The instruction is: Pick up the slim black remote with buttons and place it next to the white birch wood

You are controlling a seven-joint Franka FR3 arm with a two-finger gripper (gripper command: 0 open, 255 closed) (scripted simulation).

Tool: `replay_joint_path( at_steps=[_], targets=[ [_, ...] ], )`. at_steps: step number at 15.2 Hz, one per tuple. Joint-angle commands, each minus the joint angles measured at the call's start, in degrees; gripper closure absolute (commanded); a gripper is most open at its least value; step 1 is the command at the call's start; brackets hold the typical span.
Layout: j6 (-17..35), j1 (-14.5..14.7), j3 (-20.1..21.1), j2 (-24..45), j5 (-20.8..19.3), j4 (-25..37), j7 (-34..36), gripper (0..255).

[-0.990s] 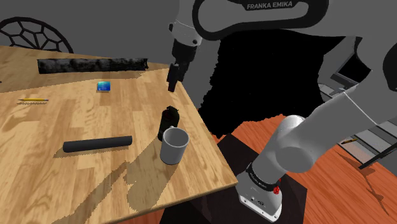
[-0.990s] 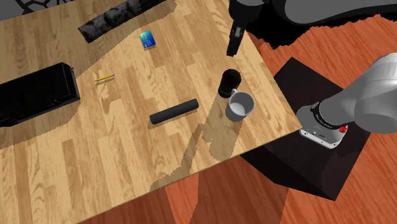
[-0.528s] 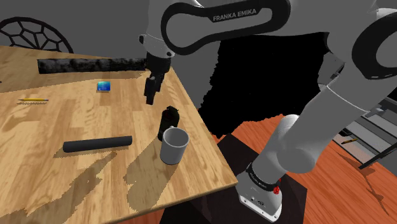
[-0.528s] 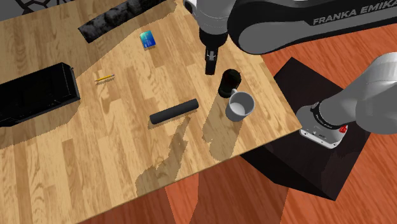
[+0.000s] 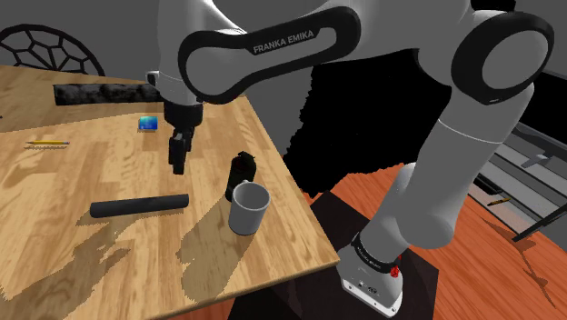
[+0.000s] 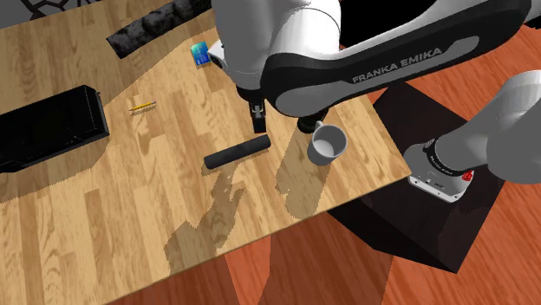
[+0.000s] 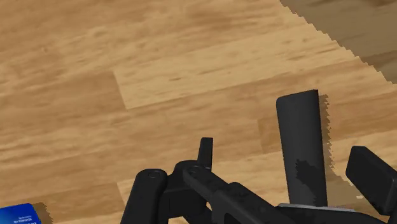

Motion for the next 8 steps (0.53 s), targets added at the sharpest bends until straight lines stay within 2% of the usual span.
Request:
replay_joint_path(
  at_steps=[1,6,8],
  targets=[
    [0.90,1.15,0.96,3.28,-0.67,1.91,-0.82,0],
    [1.64,4.02,2.84,10.88,-2.67,7.56,-2.60,0],
    [2.99,4.15,2.75,11.55,-2.92,6.86,-2.43,0]
  ],
)
